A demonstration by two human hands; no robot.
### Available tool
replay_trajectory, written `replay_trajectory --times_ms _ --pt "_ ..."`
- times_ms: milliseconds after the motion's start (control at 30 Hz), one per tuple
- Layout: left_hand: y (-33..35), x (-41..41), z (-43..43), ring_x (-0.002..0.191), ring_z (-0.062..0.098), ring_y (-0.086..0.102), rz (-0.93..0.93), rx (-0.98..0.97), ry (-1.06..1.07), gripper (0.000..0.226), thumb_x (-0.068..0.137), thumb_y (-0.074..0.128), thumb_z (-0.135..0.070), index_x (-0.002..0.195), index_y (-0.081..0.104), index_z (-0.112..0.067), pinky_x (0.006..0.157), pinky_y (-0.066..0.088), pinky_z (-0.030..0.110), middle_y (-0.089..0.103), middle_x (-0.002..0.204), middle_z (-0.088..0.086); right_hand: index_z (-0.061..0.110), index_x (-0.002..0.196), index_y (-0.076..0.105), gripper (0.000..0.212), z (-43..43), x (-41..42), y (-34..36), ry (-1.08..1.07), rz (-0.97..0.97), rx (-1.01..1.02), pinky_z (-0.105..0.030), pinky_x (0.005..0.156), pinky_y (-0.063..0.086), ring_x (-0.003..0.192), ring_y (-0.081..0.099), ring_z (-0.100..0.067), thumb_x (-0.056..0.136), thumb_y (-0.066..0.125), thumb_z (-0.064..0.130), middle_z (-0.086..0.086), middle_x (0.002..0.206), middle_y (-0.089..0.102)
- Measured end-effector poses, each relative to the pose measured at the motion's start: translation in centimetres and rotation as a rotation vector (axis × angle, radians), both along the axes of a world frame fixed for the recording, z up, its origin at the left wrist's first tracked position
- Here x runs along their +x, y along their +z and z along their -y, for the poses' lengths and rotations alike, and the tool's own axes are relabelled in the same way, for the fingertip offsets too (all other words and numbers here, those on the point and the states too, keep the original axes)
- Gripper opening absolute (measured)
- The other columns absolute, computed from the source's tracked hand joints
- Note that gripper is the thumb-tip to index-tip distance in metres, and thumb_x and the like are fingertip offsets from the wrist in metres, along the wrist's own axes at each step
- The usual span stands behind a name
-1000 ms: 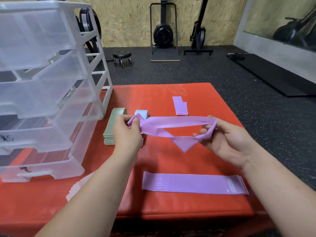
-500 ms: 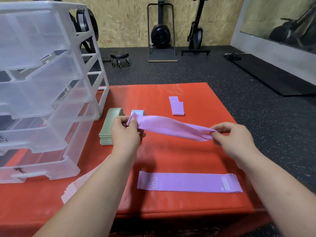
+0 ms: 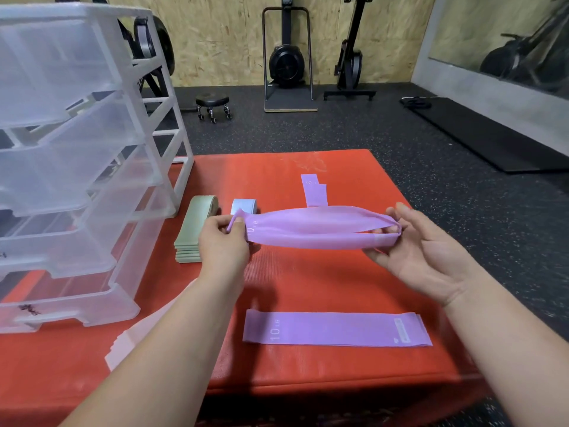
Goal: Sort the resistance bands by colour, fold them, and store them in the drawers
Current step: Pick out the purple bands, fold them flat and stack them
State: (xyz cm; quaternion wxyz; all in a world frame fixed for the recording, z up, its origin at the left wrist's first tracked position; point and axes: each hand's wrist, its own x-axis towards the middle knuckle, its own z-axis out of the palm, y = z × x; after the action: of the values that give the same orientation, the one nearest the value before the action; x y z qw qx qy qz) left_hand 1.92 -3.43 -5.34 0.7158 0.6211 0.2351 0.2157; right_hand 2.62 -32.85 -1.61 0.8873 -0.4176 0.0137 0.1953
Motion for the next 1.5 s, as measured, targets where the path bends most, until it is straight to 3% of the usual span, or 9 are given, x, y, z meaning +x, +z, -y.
replay_trajectory --times_ms 133,300,500,633,767,933,1133,1300,1500 --pt "-0.1 0.1 -0.2 0.082 0.023 0.07 0.02 0.057 -0.006 0.01 0.104 0.059 -0.017 0.107 0.065 -0.01 0.069 0.066 0.039 0.071 0.111 0.026 0.012 0.111 0.064 0.025 0.0 0.5 -1.6 -0.153 0.111 -0.565 -0.036 0.078 0.062 0.079 0.062 -0.016 0.093 0.067 -0.004 -0.009 0.092 0.062" --pt "-0.4 0.3 -0.3 0.075 0.021 0.069 0.025 0.025 -0.05 0.014 0.107 0.058 -0.017 0.111 0.063 -0.005 0.073 0.063 0.04 0.072 0.103 0.02 0.004 0.105 0.074 0.01 0.7 0.6 -2.5 -0.283 0.162 -0.804 -0.031 0.074 0.066 0.085 0.071 -0.02 0.098 0.067 0.004 -0.016 0.1 0.073" --pt "-0.8 0.4 -0.5 0.071 0.017 0.071 0.022 -0.004 -0.051 0.01 0.107 0.058 -0.016 0.108 0.064 -0.009 0.078 0.062 0.043 0.072 0.097 0.01 0.007 0.097 0.08 0.022 2.0 0.4 -1.7 -0.171 0.088 -0.727 -0.038 0.076 0.064 0.088 0.072 -0.021 0.093 0.077 0.029 -0.01 0.098 0.074" --pt "-0.9 0.6 -0.6 0.079 0.016 0.072 0.013 -0.032 -0.077 0.014 0.106 0.063 -0.016 0.114 0.069 -0.007 0.064 0.06 0.025 0.075 0.097 0.012 0.001 0.098 0.078 0.041 2.2 0.2 -1.7 -0.252 0.096 -0.773 -0.036 0.068 0.063 0.068 0.067 -0.022 0.085 0.083 0.039 -0.006 0.085 0.067" --pt "-1.1 0.6 -0.5 0.08 0.018 0.07 -0.002 -0.038 -0.093 0.017 0.105 0.065 -0.02 0.11 0.071 -0.005 0.062 0.058 0.021 0.076 0.097 0.015 -0.002 0.095 0.075 0.052 2.7 0.1 -2.2 -0.256 0.114 -0.818 -0.034 0.065 0.064 0.074 0.073 -0.02 0.083 0.081 0.048 -0.006 0.079 0.07" --pt "-1.3 0.6 -0.3 0.076 0.026 0.067 -0.03 -0.037 -0.079 0.019 0.105 0.064 -0.021 0.093 0.067 -0.007 0.056 0.055 0.023 0.072 0.095 0.015 -0.005 0.095 0.075 0.051 3.9 0.0 -2.6 -0.237 0.093 -0.806 -0.034 0.067 0.064 0.08 0.072 -0.019 0.084 0.081 0.044 -0.009 0.082 0.072" --pt "-1.8 0.3 0.2 0.067 0.023 0.062 -0.047 0.034 -0.08 0.019 0.106 0.063 -0.017 0.099 0.07 -0.001 0.048 0.049 0.017 0.069 0.088 0.014 0.003 0.099 0.071 0.029 4.7 -0.6 -2.8 -0.195 0.158 -0.793 -0.029 0.059 0.063 0.06 0.067 -0.018 0.086 0.08 0.028 -0.012 0.072 0.068" --pt "-2.1 0.2 -0.1 0.07 0.02 0.067 -0.064 0.081 -0.127 0.014 0.103 0.068 -0.019 0.095 0.074 -0.009 0.068 0.063 0.031 0.073 0.087 0.01 0.005 0.113 0.073 0.024 6.5 -0.9 -2.8 -0.013 0.171 -0.784 -0.039 0.082 0.065 0.082 0.073 -0.022 0.09 0.077 0.01 -0.014 0.091 0.078" --pt "-2.3 -0.4 -0.1 0.074 0.019 0.064 -0.095 0.166 -0.208 0.009 0.1 0.072 -0.016 0.095 0.074 -0.009 0.07 0.06 0.032 0.068 0.086 0.006 0.006 0.099 0.078 0.015 7.7 -0.5 -3.8 -0.161 0.113 -0.89 -0.042 0.078 0.065 0.082 0.07 -0.017 0.087 0.082 0.014 -0.009 0.09 0.075"
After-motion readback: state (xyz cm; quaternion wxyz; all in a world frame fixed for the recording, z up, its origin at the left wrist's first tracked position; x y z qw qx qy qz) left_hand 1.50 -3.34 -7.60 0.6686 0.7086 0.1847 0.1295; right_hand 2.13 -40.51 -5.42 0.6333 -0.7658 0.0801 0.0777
